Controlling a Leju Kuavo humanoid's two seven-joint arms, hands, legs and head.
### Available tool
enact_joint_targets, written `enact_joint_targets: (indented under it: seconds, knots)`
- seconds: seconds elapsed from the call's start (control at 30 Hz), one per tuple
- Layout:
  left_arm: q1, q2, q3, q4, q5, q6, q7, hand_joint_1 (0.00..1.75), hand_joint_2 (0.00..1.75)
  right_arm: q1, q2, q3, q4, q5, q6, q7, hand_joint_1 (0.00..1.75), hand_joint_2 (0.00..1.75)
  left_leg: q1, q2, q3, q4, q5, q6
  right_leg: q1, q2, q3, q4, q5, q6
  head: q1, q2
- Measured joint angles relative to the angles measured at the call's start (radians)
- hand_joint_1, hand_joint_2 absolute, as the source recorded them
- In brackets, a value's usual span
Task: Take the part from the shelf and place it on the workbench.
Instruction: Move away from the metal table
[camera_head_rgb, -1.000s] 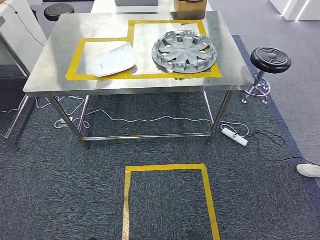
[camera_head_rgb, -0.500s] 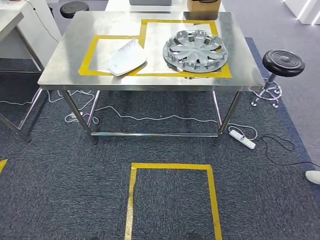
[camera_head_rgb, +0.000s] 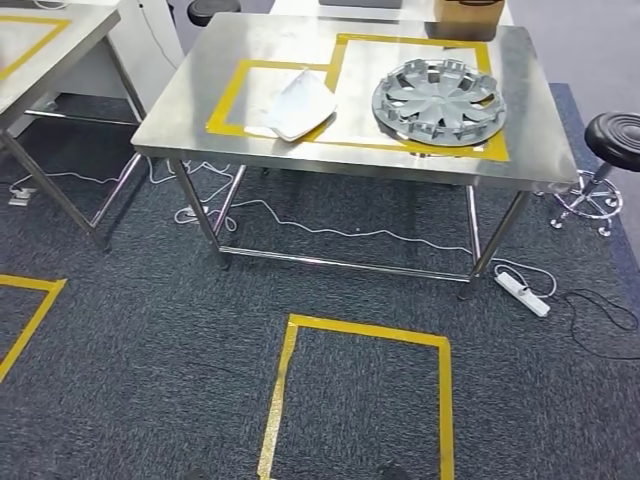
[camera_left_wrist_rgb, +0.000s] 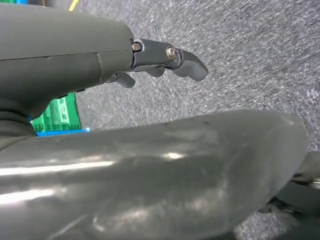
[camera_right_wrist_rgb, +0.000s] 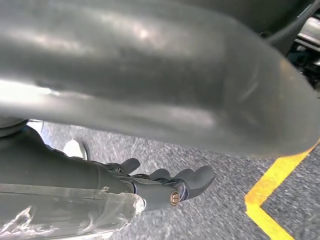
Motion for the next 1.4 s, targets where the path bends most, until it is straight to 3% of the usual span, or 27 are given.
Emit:
enact_joint_targets:
  seconds: [0.07, 0.13, 0.17, 0.23, 0.3, 0.37, 0.4, 0.43, 0.47, 0.53, 0.6, 0.67, 0.73, 0.8, 0.87, 0.9, 0.93, 1.03, 1.13, 1.17, 1.2, 1.27, 1.3, 1.33, 1.4]
  knots:
    - [-0.008, -0.004, 0.001, 0.000, -0.001, 0.003, -0.007, 0.00, 0.00, 0.000, -0.001, -0.003, -0.001, -0.001, 0.000, -0.001, 0.00, 0.00, -0.003, 0.038, 0.046, -0.082, 0.015, 0.010, 0.008, -0.023, 0.003, 0.002, -0.002, 0.012, -0.001, 0.000]
    - [-0.009, -0.006, 0.001, 0.000, -0.001, 0.005, -0.012, 0.00, 0.00, 0.000, -0.002, -0.006, -0.001, -0.002, -0.001, -0.002, 0.00, 0.00, -0.005, 0.016, 0.043, -0.089, 0.014, 0.027, 0.010, -0.048, 0.008, -0.001, -0.003, 0.022, 0.000, 0.000]
    - [-0.007, -0.006, 0.001, 0.000, -0.001, 0.007, -0.014, 0.00, 0.00, -0.001, -0.002, -0.007, -0.001, -0.003, -0.001, -0.003, 0.00, 0.00, -0.004, 0.004, 0.041, -0.089, 0.016, 0.033, 0.008, -0.046, 0.010, 0.001, -0.008, 0.028, 0.000, 0.000]
    - [-0.006, -0.006, 0.002, 0.000, -0.002, 0.017, -0.021, 0.00, 0.00, 0.000, -0.002, -0.008, -0.001, -0.006, -0.001, -0.006, 0.00, 0.00, -0.002, -0.022, 0.039, -0.091, 0.022, 0.046, 0.002, 0.004, -0.008, 0.050, -0.047, 0.037, 0.005, 0.000]
    - [-0.009, -0.007, 0.003, 0.000, -0.004, 0.030, -0.029, 0.00, 0.00, 0.007, -0.002, -0.012, -0.001, -0.010, -0.001, -0.007, 0.00, 0.00, -0.002, -0.050, 0.033, -0.091, 0.028, 0.056, 0.000, 0.068, -0.065, 0.180, -0.117, 0.040, 0.012, 0.000]
    - [-0.009, -0.011, 0.003, 0.000, -0.006, 0.034, -0.033, 0.00, 0.00, 0.014, -0.002, -0.016, -0.001, -0.011, -0.001, -0.008, 0.00, 0.00, -0.005, -0.083, 0.029, -0.091, 0.031, 0.061, 0.002, 0.090, -0.115, 0.286, -0.151, 0.036, 0.015, 0.000]
    - [-0.008, -0.012, 0.003, 0.000, -0.007, 0.035, -0.033, 0.00, 0.00, 0.017, -0.003, -0.018, -0.001, -0.011, -0.001, -0.008, 0.00, 0.00, -0.007, -0.099, 0.028, -0.090, 0.032, 0.062, 0.003, 0.094, -0.116, 0.285, -0.139, 0.033, 0.016, 0.000]
    - [-0.006, -0.012, 0.003, 0.000, -0.007, 0.035, -0.033, 0.00, 0.00, 0.018, -0.003, -0.020, -0.001, -0.011, -0.001, -0.008, 0.00, 0.00, -0.008, -0.115, 0.028, -0.090, 0.034, 0.060, 0.004, 0.098, -0.098, 0.245, -0.110, 0.029, 0.016, 0.000]
    - [-0.005, -0.012, 0.003, 0.000, -0.007, 0.035, -0.033, 0.00, 0.00, 0.018, -0.003, -0.022, -0.001, -0.011, -0.001, -0.008, 0.00, 0.00, -0.008, -0.130, 0.028, -0.090, 0.035, 0.059, 0.004, 0.111, -0.065, 0.176, -0.072, 0.024, 0.017, 0.000]
    - [-0.006, -0.014, 0.004, 0.000, -0.010, 0.035, -0.033, 0.00, 0.00, 0.017, -0.004, -0.024, -0.001, -0.011, -0.001, -0.008, 0.00, 0.00, -0.009, -0.156, 0.025, -0.089, 0.038, 0.052, 0.001, 0.156, -0.005, 0.048, -0.027, 0.018, 0.017, 0.000]
    - [-0.006, -0.016, 0.004, 0.000, -0.014, 0.035, -0.033, 0.00, 0.00, 0.016, -0.004, -0.025, -0.001, -0.011, -0.001, -0.007, 0.00, 0.00, -0.006, -0.177, 0.018, -0.089, 0.044, 0.040, 0.001, 0.176, 0.016, 0.004, -0.023, 0.015, 0.017, 0.000]
    - [-0.002, -0.015, 0.003, 0.000, -0.019, 0.035, -0.033, 0.00, 0.00, 0.016, -0.004, -0.026, -0.001, -0.010, -0.001, -0.007, 0.00, 0.00, -0.001, -0.191, 0.011, -0.092, 0.049, 0.027, 0.003, 0.154, 0.019, -0.001, -0.015, 0.006, 0.017, 0.000]
    - [0.000, -0.015, 0.003, 0.000, -0.022, 0.035, -0.033, 0.00, 0.00, 0.015, -0.003, -0.027, -0.001, -0.010, 0.000, -0.008, 0.00, 0.00, -0.004, -0.149, -0.008, -0.060, 0.025, 0.018, 0.001, 0.128, 0.022, -0.011, -0.008, -0.006, 0.013, 0.000]
    - [-0.002, -0.016, 0.003, 0.000, -0.024, 0.033, -0.033, 0.00, 0.00, 0.016, -0.003, -0.028, -0.001, -0.010, 0.000, -0.008, 0.00, 0.00, -0.007, -0.088, -0.059, 0.046, -0.037, 0.011, 0.001, 0.099, 0.022, -0.016, -0.005, -0.011, 0.007, 0.000]
    - [-0.005, -0.017, 0.003, 0.000, -0.025, 0.028, -0.033, 0.00, 0.00, 0.019, -0.004, -0.028, -0.001, -0.009, 0.000, -0.007, 0.00, 0.00, -0.003, -0.067, -0.115, 0.161, -0.083, 0.005, 0.002, 0.067, 0.021, -0.016, -0.006, -0.013, 0.006, 0.000]
    - [-0.005, -0.017, 0.003, 0.000, -0.025, 0.025, -0.032, 0.00, 0.00, 0.019, -0.004, -0.028, -0.001, -0.008, 0.000, -0.006, 0.00, 0.00, -0.001, -0.063, -0.122, 0.179, -0.080, 0.003, 0.002, 0.051, 0.020, -0.016, -0.007, -0.012, 0.006, 0.000]
    - [-0.004, -0.017, 0.003, 0.000, -0.026, 0.022, -0.031, 0.00, 0.00, 0.018, -0.004, -0.028, -0.001, -0.006, 0.000, -0.006, 0.00, 0.00, 0.000, -0.059, -0.107, 0.156, -0.059, 0.001, 0.002, 0.037, 0.020, -0.016, -0.008, -0.011, 0.006, 0.000]
    - [-0.003, -0.017, 0.003, 0.000, -0.027, 0.017, -0.030, 0.00, 0.00, 0.016, -0.004, -0.028, -0.001, -0.003, 0.000, -0.006, 0.00, 0.00, 0.001, -0.027, -0.015, 0.000, 0.020, 0.001, 0.000, 0.008, 0.024, -0.015, -0.011, -0.004, 0.006, 0.000]
    - [-0.004, -0.017, 0.003, 0.000, -0.027, 0.016, -0.030, 0.00, 0.00, 0.016, -0.004, -0.028, -0.001, -0.003, 0.000, -0.005, 0.00, 0.00, 0.001, -0.014, 0.004, -0.031, 0.030, 0.000, 0.000, 0.004, 0.026, -0.015, -0.012, -0.002, 0.006, 0.000]
    - [-0.005, -0.018, 0.003, 0.000, -0.027, 0.016, -0.030, 0.00, 0.00, 0.016, -0.004, -0.028, -0.001, -0.003, 0.000, -0.005, 0.00, 0.00, -0.001, 0.006, 0.013, -0.048, 0.029, 0.000, 0.004, 0.001, 0.026, -0.013, -0.014, 0.001, 0.004, 0.000]
    - [-0.007, -0.020, 0.003, 0.000, -0.028, 0.015, -0.029, 0.00, 0.00, 0.015, -0.005, -0.028, -0.001, -0.001, 0.000, -0.004, 0.00, 0.00, -0.003, 0.011, 0.020, -0.065, 0.028, 0.009, 0.007, -0.012, 0.030, -0.013, -0.017, 0.007, 0.005, 0.000]
    - [-0.009, -0.022, 0.003, 0.000, -0.032, 0.013, -0.025, 0.00, 0.00, 0.012, -0.005, -0.028, -0.001, 0.004, 0.000, -0.002, 0.00, 0.00, -0.005, 0.000, 0.031, -0.093, 0.028, 0.035, 0.009, 0.009, 0.023, 0.020, -0.050, 0.027, 0.010, 0.000]
    - [-0.010, -0.022, 0.003, 0.000, -0.033, 0.013, -0.023, 0.00, 0.00, 0.012, -0.006, -0.028, -0.001, 0.006, 0.000, -0.001, 0.00, 0.00, -0.004, -0.028, 0.028, -0.093, 0.031, 0.051, 0.006, 0.031, 0.006, 0.066, -0.080, 0.034, 0.014, 0.000]
    - [-0.011, -0.022, 0.003, 0.000, -0.035, 0.013, -0.022, 0.00, 0.00, 0.013, -0.006, -0.028, -0.001, 0.006, 0.001, -0.001, 0.00, 0.00, -0.004, -0.044, 0.027, -0.093, 0.034, 0.057, 0.004, 0.066, -0.025, 0.134, -0.117, 0.037, 0.016, 0.000]
    - [-0.013, -0.022, 0.003, 0.000, -0.035, 0.012, -0.021, 0.00, 0.00, 0.017, -0.006, -0.028, -0.001, 0.007, 0.001, 0.000, 0.00, 0.00, -0.005, -0.074, 0.025, -0.093, 0.035, 0.061, 0.005, 0.088, -0.090, 0.265, -0.166, 0.035, 0.018, 0.000]
